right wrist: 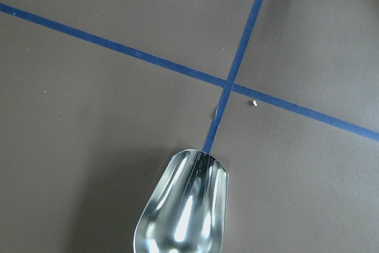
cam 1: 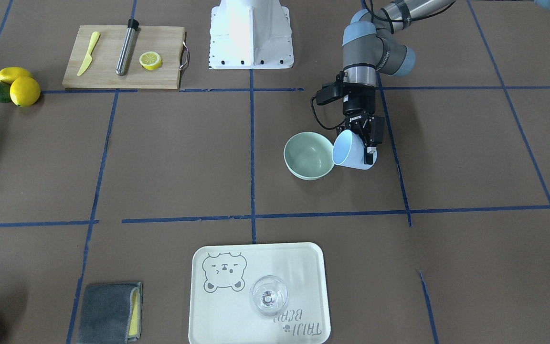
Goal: Pour ice into bowl
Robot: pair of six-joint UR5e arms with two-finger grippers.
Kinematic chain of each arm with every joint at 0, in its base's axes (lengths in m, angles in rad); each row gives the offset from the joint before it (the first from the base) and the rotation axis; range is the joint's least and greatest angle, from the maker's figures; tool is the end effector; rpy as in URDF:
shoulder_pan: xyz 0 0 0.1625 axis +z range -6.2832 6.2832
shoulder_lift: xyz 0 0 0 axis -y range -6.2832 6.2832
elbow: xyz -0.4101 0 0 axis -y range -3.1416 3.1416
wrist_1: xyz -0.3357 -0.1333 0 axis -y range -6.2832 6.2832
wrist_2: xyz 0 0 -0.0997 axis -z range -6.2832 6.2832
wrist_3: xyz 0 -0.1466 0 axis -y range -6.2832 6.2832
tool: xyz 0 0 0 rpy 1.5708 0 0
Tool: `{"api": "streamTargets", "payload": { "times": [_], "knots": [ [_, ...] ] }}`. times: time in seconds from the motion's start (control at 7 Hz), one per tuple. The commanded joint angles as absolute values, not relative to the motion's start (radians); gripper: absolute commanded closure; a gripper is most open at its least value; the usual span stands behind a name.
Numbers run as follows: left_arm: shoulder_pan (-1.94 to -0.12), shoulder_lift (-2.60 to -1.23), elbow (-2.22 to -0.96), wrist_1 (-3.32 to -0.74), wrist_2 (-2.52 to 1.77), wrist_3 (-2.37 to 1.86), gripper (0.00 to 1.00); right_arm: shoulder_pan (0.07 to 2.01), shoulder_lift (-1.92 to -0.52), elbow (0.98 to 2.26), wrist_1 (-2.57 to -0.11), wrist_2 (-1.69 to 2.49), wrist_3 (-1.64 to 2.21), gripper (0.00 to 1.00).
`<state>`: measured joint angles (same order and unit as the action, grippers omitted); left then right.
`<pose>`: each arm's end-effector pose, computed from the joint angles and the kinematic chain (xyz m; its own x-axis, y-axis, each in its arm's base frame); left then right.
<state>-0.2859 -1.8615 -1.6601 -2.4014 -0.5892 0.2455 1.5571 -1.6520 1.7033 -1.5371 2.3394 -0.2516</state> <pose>0.4468 -0.3973 0.3663 0.7939 0.3285 0.5117 -0.5475 0.0202 0.8366 0.0258 -0.4107 0.6506 0.6920 -0.3147 0.6497 0.1920 0.9478 0.2547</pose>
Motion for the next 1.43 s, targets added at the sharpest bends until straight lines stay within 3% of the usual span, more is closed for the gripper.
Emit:
{"api": "streamTargets", "payload": {
  "times": [0.0,1.29],
  "knots": [
    [-0.282,-1.867,-1.66,-2.402,-0.572,0.447,1.0,1.559,-1.652,1.704,-1.537,2.339,-0.249,0.0],
    [-0.227,-1.871,-1.646,-2.402,-0.479,0.928,1.0,1.559,-1.649,1.703,-1.537,2.339,-0.245,0.0]
  ]
}}
